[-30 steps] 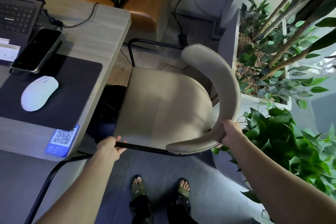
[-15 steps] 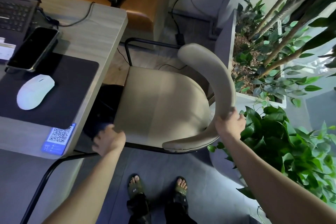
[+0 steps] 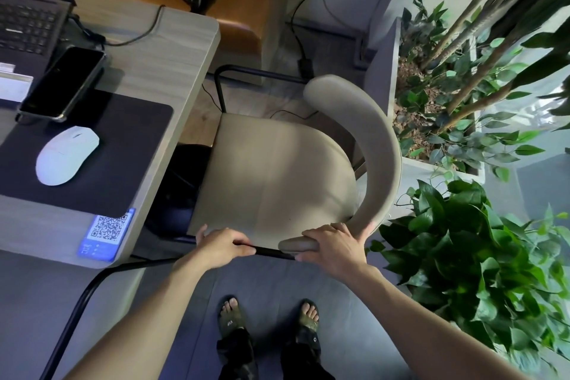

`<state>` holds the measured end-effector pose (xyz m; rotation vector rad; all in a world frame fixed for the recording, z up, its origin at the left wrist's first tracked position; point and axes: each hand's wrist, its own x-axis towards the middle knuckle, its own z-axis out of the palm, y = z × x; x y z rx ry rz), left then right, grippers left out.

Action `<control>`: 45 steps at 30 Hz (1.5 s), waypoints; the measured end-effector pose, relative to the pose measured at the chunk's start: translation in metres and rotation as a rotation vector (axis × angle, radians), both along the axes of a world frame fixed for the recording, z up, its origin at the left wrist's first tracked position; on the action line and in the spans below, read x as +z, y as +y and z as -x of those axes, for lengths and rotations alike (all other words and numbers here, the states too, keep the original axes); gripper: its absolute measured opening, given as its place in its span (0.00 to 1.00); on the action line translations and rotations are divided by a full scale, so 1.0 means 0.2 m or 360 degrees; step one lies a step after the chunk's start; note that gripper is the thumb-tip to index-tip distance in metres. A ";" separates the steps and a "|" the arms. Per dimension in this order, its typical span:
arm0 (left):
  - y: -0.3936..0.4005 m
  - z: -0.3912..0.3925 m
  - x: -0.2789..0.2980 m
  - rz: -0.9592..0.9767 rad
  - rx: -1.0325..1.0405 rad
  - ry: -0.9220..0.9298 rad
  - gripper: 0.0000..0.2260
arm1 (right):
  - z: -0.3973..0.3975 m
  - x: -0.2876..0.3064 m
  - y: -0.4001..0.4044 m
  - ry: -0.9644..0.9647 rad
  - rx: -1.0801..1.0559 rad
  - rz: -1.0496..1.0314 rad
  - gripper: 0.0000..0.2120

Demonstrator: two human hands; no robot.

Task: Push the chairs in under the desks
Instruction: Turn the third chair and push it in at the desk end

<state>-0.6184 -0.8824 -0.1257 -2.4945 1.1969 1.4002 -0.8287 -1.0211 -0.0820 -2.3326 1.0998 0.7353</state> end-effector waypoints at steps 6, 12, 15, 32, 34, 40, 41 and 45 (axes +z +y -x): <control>0.02 -0.03 0.01 0.0059 -0.0045 -0.0010 0.15 | -0.03 0.05 0.05 0.0005 0.0014 0.0052 0.27; 0.01 -0.05 0.02 0.0033 -0.0109 -0.0016 0.16 | -0.03 0.06 0.07 0.0009 -0.0015 0.0045 0.27; 0.02 -0.05 0.02 -0.0001 -0.0099 -0.0015 0.13 | -0.04 0.05 0.08 0.0016 -0.0040 0.0023 0.27; -0.35 0.24 0.17 0.0062 0.0457 0.0918 0.36 | 0.03 0.04 -0.27 -0.0782 -0.1880 0.0237 0.37; -0.39 0.29 0.16 -0.0026 0.0290 0.0863 0.38 | 0.06 0.00 -0.33 -0.0805 -0.2229 -0.0049 0.32; -0.44 0.38 0.13 -0.0034 0.0088 0.0904 0.34 | 0.13 -0.13 -0.40 -0.1037 -0.2523 -0.0433 0.22; -0.44 0.38 0.13 -0.0014 0.0084 0.0899 0.34 | 0.13 -0.14 -0.40 -0.1049 -0.2506 -0.0410 0.21; -0.46 0.39 0.14 0.0025 0.0116 0.0896 0.33 | 0.14 -0.14 -0.43 -0.1051 -0.2494 -0.0374 0.18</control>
